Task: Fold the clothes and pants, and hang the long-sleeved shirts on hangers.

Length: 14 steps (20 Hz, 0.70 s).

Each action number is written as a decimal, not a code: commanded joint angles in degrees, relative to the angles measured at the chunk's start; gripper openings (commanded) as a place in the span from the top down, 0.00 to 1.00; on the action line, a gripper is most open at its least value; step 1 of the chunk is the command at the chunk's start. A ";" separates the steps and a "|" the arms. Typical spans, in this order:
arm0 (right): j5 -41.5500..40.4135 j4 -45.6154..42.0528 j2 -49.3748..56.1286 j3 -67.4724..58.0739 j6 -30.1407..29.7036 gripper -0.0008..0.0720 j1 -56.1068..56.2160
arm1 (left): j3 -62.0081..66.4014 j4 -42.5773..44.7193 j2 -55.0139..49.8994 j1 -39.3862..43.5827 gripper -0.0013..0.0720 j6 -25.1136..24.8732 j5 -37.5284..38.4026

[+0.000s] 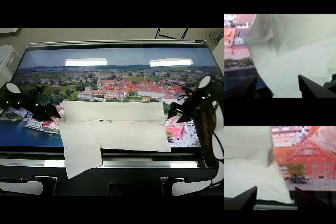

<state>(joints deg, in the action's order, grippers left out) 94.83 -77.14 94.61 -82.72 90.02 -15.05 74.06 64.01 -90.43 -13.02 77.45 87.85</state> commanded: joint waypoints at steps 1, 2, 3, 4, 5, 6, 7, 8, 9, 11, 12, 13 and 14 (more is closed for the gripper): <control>0.33 0.37 -6.88 8.39 0.37 0.22 -5.38 | -13.03 0.98 8.87 -2.97 0.22 -2.08 0.50; -1.42 0.09 -9.40 12.68 -0.04 0.22 -5.51 | -20.33 0.96 12.02 -2.91 0.23 -2.80 -2.49; -2.49 0.13 -11.45 16.39 -1.38 0.22 -5.38 | -26.38 0.90 14.69 -2.84 0.29 -3.91 -4.79; -3.02 1.03 -12.90 19.08 -2.05 0.22 -5.35 | -31.76 0.61 17.31 -2.84 0.29 -5.27 -6.56; -3.15 1.11 -13.99 21.14 -2.80 0.22 -5.35 | -35.54 0.46 19.28 -2.84 0.29 -6.47 -7.41; -3.15 1.11 -14.75 22.58 -3.37 0.22 -5.35 | -38.66 -0.39 20.87 -2.84 0.29 -7.28 -8.17; -3.13 1.07 -14.99 23.23 -3.34 0.22 -5.35 | -40.72 -1.25 21.75 -2.84 0.29 -7.98 -9.03; -3.08 1.14 -15.02 23.47 -3.32 0.22 -5.35 | -42.23 -2.34 22.01 -2.84 0.29 -8.24 -10.01; -3.17 1.51 -15.04 23.45 -3.30 0.22 -5.35 | -43.28 -3.50 21.97 -2.80 0.29 -8.52 -10.80; -3.06 1.95 -15.04 23.45 -3.26 0.22 -5.35 | -44.63 -4.85 21.70 -1.55 0.29 -8.50 -11.69; -3.02 1.97 -15.04 23.45 -3.28 0.22 -5.35 | -44.85 -4.94 21.62 -0.37 0.29 -8.48 -12.07; -3.02 1.97 -15.06 23.45 -3.28 0.22 -5.35 | -44.94 -5.01 21.59 0.85 0.30 -8.44 -12.37; -3.04 1.95 -15.08 23.45 -3.28 0.22 -5.35 | -44.98 -5.29 21.59 2.16 0.32 -8.33 -12.66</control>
<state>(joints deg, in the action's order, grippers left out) 91.85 -75.44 79.83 -59.77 86.98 -20.36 31.00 59.86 -69.25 -13.32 69.52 77.36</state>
